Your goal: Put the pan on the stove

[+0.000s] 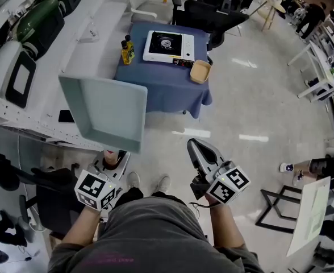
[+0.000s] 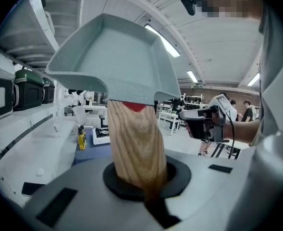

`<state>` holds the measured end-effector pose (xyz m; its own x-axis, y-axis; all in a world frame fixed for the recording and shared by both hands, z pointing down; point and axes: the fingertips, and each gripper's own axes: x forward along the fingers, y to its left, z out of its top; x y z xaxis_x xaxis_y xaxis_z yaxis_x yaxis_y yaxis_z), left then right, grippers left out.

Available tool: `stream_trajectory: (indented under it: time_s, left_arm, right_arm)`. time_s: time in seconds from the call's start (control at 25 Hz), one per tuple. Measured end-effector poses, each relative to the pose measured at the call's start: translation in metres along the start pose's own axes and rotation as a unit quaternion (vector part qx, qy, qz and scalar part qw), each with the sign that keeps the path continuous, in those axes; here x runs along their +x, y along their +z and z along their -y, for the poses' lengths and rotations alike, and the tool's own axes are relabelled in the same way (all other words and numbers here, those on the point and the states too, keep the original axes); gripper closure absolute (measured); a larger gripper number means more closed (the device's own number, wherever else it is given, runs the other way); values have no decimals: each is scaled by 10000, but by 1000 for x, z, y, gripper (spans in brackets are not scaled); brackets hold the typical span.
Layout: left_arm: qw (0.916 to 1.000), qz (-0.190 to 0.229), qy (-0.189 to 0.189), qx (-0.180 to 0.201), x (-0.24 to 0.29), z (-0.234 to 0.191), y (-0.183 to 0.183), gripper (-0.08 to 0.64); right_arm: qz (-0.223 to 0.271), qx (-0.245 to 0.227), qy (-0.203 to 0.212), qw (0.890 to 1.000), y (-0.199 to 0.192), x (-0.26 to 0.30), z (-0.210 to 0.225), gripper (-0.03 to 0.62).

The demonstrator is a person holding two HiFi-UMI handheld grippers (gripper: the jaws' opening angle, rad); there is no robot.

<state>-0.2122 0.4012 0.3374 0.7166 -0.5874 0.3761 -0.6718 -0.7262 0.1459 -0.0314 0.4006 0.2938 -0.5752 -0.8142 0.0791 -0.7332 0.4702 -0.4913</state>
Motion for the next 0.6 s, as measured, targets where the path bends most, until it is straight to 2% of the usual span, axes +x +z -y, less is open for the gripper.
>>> stream_trajectory:
  time_s: [0.6]
  left_arm:
    - [10000,-36,57,-56,29,32,-1,558]
  right_arm:
    - [-190,213,37,9996,-7,-25,41,591]
